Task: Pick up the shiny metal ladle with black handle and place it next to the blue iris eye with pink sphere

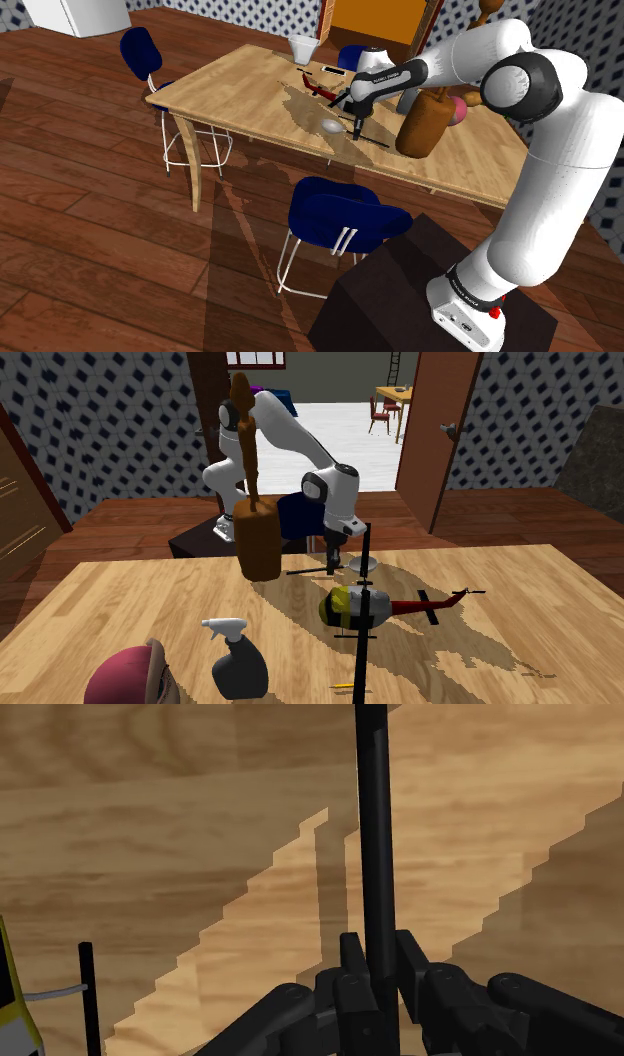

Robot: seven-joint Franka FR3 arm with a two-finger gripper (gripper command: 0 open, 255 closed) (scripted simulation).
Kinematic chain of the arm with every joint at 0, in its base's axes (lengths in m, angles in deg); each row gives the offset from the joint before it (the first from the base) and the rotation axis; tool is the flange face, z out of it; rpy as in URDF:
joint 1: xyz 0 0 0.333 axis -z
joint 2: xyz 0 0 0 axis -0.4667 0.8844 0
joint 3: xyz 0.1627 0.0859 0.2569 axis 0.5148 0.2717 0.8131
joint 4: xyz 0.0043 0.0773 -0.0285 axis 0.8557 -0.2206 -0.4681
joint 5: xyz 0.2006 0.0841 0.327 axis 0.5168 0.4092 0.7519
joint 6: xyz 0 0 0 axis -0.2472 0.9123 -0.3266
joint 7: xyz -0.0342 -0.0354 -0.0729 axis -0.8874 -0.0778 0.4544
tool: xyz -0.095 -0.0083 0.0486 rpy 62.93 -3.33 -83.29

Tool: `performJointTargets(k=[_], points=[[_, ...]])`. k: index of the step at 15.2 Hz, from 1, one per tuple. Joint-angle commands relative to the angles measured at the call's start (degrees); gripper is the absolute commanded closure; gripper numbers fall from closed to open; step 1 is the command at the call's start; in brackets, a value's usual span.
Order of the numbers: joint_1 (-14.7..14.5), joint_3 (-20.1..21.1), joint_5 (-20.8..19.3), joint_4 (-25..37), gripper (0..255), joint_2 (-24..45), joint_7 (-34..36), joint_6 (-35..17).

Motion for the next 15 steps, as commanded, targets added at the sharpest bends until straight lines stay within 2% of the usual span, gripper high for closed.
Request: performJointTargets(k=[1,15], points=[[0.0,-0.1,0.0,0.2,255,-0.3,-0.1,0.6],[-0.2,-0.2,-0.2,5.3,255,-4.6,-1.0,9.9]])
